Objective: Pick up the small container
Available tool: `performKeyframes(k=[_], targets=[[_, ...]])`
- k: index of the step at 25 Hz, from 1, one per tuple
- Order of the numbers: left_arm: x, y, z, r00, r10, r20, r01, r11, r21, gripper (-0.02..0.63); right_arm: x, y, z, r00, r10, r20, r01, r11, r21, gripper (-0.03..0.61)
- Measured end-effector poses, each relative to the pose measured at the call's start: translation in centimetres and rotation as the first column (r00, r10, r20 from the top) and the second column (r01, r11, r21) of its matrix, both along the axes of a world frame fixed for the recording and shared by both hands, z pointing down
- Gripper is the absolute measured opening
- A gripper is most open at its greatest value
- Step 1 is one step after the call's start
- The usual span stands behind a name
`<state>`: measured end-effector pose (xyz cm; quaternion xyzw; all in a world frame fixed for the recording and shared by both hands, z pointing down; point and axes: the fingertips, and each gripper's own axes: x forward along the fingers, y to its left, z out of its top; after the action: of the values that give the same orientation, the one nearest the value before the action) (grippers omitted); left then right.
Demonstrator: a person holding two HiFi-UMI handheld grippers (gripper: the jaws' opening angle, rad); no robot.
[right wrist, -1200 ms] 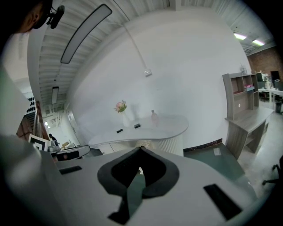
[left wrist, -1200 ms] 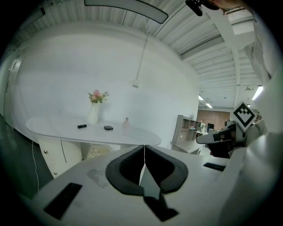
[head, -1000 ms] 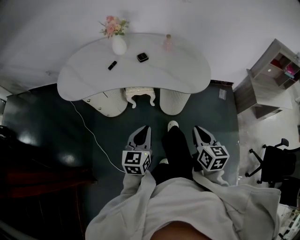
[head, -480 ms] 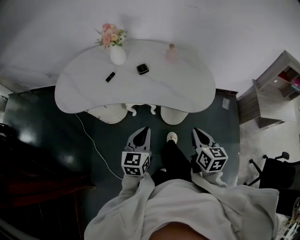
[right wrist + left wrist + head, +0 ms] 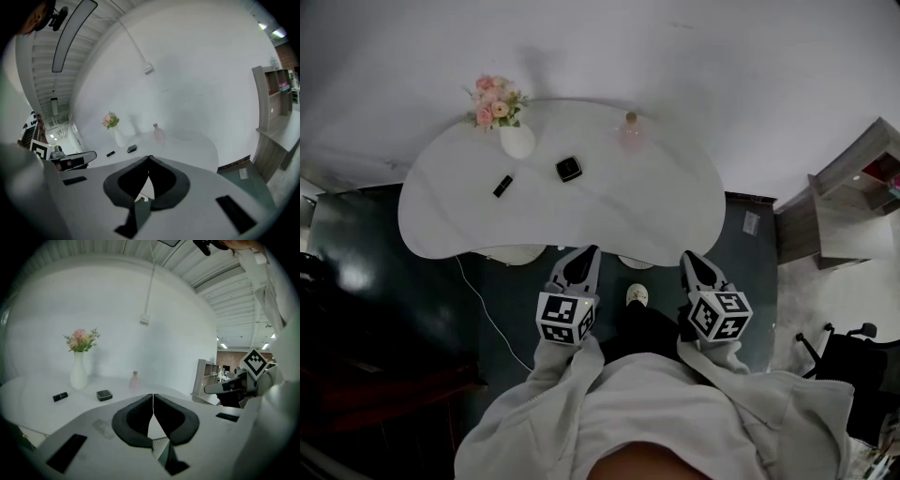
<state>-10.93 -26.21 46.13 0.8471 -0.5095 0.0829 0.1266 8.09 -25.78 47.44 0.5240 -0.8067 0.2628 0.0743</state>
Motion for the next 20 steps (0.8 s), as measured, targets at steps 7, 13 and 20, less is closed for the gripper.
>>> performKeyframes(k=[7, 13, 20], targets=[[1.9, -5.3, 0.0, 1.000, 0.012, 0.009, -0.011, 1.000, -0.010, 0.017, 1.3, -5.3, 0.4, 1.000, -0.012, 0.015, 0.013, 1.000, -0.003, 0.049], [2.6, -8.8, 0.8, 1.000, 0.002, 0.010, -0.002, 0.999, -0.035, 0.017, 1.8, -8.5, 1.4, 0.999, -0.022, 0.039, 0.023, 1.000, -0.014, 0.049], [3.4, -11.1, 1.4, 1.000, -0.003, 0.002, 0.003, 0.998, -0.060, 0.017, 2.1, -10.9, 2.1, 0.998, -0.044, 0.043, 0.045, 0.999, -0.027, 0.049]])
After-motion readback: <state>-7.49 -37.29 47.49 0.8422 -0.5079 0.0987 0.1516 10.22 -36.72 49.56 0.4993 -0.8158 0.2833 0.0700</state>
